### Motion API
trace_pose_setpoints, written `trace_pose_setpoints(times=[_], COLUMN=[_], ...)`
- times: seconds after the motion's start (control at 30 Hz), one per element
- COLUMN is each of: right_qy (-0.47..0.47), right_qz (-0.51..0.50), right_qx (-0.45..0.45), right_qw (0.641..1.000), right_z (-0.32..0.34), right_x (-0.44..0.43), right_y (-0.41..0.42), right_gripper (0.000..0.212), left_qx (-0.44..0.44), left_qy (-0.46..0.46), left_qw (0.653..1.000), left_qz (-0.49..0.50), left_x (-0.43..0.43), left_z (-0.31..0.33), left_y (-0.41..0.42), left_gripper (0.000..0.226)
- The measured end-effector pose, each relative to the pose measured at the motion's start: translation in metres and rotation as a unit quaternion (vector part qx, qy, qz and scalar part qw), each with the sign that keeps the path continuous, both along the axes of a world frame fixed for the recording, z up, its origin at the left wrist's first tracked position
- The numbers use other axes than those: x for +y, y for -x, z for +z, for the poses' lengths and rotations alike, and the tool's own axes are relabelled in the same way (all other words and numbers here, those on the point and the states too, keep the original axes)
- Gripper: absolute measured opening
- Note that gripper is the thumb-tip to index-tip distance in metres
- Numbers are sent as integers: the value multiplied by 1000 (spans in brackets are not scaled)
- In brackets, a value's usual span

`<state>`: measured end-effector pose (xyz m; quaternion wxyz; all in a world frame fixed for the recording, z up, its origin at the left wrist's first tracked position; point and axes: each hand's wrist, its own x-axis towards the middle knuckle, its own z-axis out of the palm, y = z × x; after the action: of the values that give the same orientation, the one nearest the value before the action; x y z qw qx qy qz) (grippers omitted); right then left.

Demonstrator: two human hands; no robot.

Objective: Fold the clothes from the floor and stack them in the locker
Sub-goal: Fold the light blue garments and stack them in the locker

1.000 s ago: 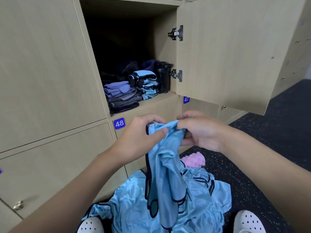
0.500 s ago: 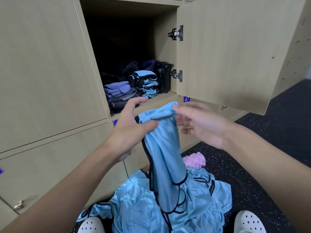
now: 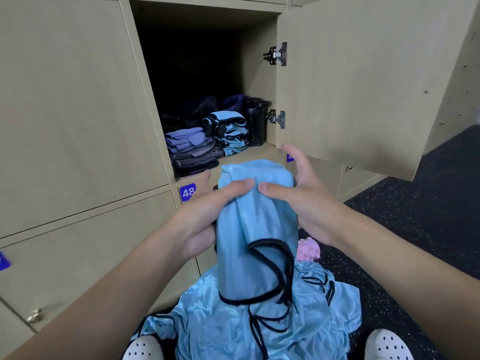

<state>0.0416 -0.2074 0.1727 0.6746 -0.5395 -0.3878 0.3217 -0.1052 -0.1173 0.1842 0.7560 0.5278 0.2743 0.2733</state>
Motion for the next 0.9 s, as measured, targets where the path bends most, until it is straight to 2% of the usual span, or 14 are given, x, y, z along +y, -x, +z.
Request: trace_pose_setpoints(times=[0.07,0.13,0.2,0.27,0.4,0.47,0.53,0.63,0.73,0.8,0.87,0.9], right_qy=[6,37,84,121,119,115,108,106,98,86,52,33], right_qz=[3,61,105,100,35,23,21,47,85,102,83,64], right_qx=[-9,-36,-118,-195,-230,-222,-208,-203,-179,-140,-85,-61], right_qw=[1000,997,984,968,965,968,972,972,975,981,992,996], right_z=[4,9,8,7,6,7,9,13,15,14,14,13], right_x=[-4,-10,-13,-13,-9,-9,-11,-16,-20,-21,-20,-18], right_y=[-4,-5,-5,-3,-3,-5,-6,-9,-8,-9,-7,-7], right_gripper=[73,67,76,79,40,29,25,22,19,21,33,46], left_qx=[8,-6,-25,-47,-52,-6,61,128,124,112,73,45], left_qy=[-65,-92,-99,-92,-105,-200,-329,-435,-410,-390,-344,-308], left_qw=[998,995,993,991,987,973,936,889,903,914,936,950], left_qz=[21,36,60,89,112,112,106,65,-12,-26,-8,13], left_x=[-3,-6,-7,-7,-7,-5,-1,9,11,9,7,6], left_z=[-3,0,3,5,7,6,6,4,4,5,6,7], left_y=[0,1,1,0,-2,-2,0,7,13,14,11,10], left_gripper=[113,107,101,92,73,73,80,93,98,97,93,89])
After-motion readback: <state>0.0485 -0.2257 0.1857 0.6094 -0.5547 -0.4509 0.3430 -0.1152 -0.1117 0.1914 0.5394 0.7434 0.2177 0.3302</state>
